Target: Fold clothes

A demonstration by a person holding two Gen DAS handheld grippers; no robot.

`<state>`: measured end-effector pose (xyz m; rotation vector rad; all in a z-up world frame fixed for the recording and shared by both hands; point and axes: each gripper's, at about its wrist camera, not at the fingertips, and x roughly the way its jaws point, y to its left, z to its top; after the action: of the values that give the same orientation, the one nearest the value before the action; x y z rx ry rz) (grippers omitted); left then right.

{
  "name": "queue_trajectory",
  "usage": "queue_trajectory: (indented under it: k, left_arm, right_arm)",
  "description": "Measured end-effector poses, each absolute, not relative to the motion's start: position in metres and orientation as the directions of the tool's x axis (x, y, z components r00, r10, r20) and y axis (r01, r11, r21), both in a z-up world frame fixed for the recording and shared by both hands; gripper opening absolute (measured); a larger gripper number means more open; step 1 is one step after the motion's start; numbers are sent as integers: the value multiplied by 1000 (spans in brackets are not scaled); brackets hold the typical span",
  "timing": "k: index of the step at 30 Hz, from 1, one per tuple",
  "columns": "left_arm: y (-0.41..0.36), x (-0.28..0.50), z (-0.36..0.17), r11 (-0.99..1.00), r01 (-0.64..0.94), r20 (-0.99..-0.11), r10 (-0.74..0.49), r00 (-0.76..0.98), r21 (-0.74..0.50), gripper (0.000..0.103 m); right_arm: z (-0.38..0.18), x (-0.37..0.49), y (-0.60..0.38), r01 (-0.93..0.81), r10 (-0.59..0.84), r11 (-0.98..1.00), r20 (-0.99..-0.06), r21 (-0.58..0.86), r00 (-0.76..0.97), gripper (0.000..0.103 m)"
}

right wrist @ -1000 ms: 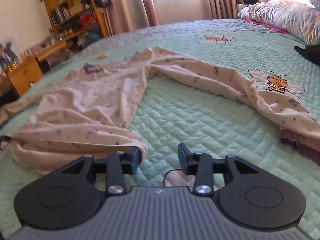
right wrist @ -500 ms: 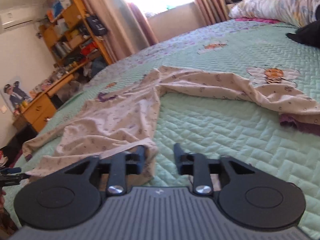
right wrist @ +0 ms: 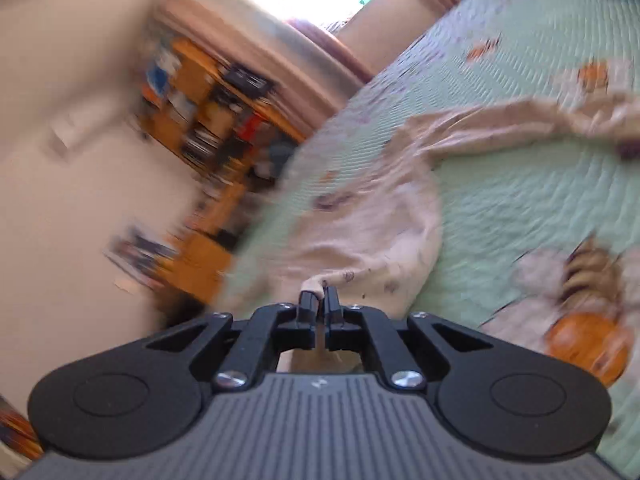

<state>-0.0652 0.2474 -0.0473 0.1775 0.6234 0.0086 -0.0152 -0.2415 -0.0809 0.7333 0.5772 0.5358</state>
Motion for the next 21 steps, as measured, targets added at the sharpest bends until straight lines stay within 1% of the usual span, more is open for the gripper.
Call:
queue_trajectory:
  k: [1,2,4,5,6,8,10,11,12,13,14,15,17,19,21]
  left_arm:
    - [250,-66,-52,985,38,-589,71,805,171,8]
    - [253,-68,-56,984,31,-599,81,797,174,9]
    - [258,-70,-64,984,16,-617,100,780,180,9]
    - [261,-72,-68,983,9,-626,109,772,183,9]
    - [263,-73,-73,982,2,-635,119,763,186,9]
    - [269,-76,-81,981,-12,-652,138,745,193,9]
    - [274,-78,-89,979,-26,-669,156,727,200,20]
    - [277,-80,-94,978,-33,-677,165,717,204,30]
    - [277,-82,-95,976,-38,-664,173,728,213,43]
    - [278,-83,-94,977,-50,-643,175,745,208,52]
    - [280,-85,-92,978,-63,-622,177,763,200,77]
    - [281,-86,-90,978,-76,-601,179,779,192,91]
    - [282,-82,-87,982,-94,-575,173,799,165,92]
    - [281,-76,-87,985,-90,-578,161,800,151,92]
    - [277,-71,-90,982,-90,-584,172,793,167,92]
  right_arm:
    - [-74,-22,-248,-240,664,555,-250,797,705,3]
    - [-73,-24,-251,-217,662,547,-259,808,703,3]
    - [-88,-21,-253,-146,624,601,-347,786,700,3]
    - [-98,-17,-252,-120,589,654,-403,747,700,3]
    - [-105,-15,-250,-117,573,683,-429,721,698,3]
    - [-112,-15,-246,-130,573,701,-445,701,689,4]
    - [-120,-15,-242,-143,572,718,-460,681,679,9]
    - [-124,-15,-240,-150,571,726,-467,671,675,14]
    - [-128,-14,-238,-156,570,734,-475,661,670,22]
    - [-131,-14,-236,-163,570,742,-483,651,665,28]
    - [-135,-14,-234,-170,569,749,-490,640,661,41]
    - [-139,-14,-232,-177,567,757,-498,630,656,55]
    - [-147,-14,-229,-190,565,771,-513,608,647,63]
    - [-155,-14,-225,-204,561,784,-528,586,637,63]
    - [-162,-13,-221,-219,557,796,-543,564,628,63]
